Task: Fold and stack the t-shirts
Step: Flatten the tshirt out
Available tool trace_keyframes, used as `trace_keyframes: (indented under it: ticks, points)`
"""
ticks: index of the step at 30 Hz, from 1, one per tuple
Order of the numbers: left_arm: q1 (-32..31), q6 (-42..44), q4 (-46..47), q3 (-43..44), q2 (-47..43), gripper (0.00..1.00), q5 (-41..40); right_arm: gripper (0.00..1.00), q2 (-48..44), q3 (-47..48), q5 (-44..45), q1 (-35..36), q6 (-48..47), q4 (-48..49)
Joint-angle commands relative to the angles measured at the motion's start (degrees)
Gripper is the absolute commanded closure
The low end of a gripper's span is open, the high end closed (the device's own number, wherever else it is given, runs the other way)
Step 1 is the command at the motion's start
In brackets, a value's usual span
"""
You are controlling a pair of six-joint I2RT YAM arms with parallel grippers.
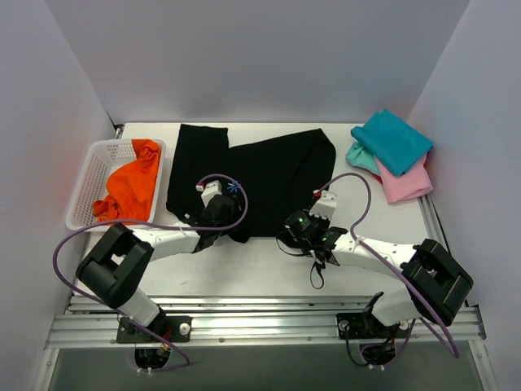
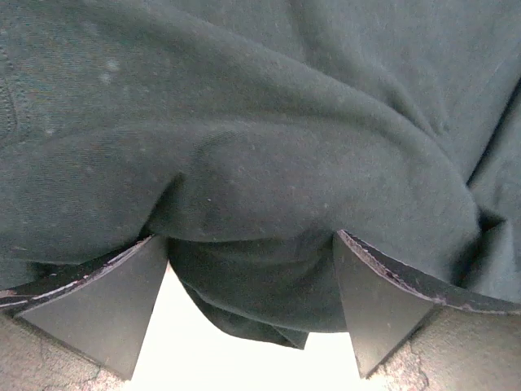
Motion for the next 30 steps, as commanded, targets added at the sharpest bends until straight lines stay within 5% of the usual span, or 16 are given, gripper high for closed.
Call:
trace_keyframes:
  ticks: [1,6,9,12,20,23,24,27,30]
  points:
    - [2.5,0.8,-6.4,-4.3,3.0,0.06,4.7,0.91,-0.4,-0.2,2.2,-0.6,0.8,-1.7]
    - [5.4,1.5,-6.8,-6.5,-0.5,0.06,4.2,0.84,1.8,1.1,1.8,-0.6,0.3,-2.1]
    - [6.0,1.7,-7.0,-7.4,-2.3,0.06,4.1,0.87,2.0,1.1,1.6,-0.6,0.0,-1.7]
    - [6.3,2.0,-7.2,-7.7,-2.8,0.07,3.9,1.0,2.0,1.0,1.3,-0.6,-0.1,-1.6]
    - [6.6,2.1,-6.3,-7.6,-2.2,0.07,4.8,1.0,1.0,0.0,0.0,-0.6,-0.4,-0.7]
    - [6.6,2.1,-6.3,-7.7,-1.9,0.07,4.9,0.78,1.0,-0.4,-1.4,0.0,0.0,0.3]
    - [6.6,2.1,-6.3,-7.7,-1.7,0.08,5.0,0.59,1.3,-0.4,-1.9,0.8,0.4,0.7]
    - [6.6,2.2,-4.1,-7.7,-1.4,0.09,5.5,0.44,2.6,-0.2,-1.6,3.0,1.7,0.4]
    - [6.6,2.3,-3.9,-7.9,-1.4,0.1,5.5,0.42,3.6,0.0,-1.1,4.1,3.1,0.0]
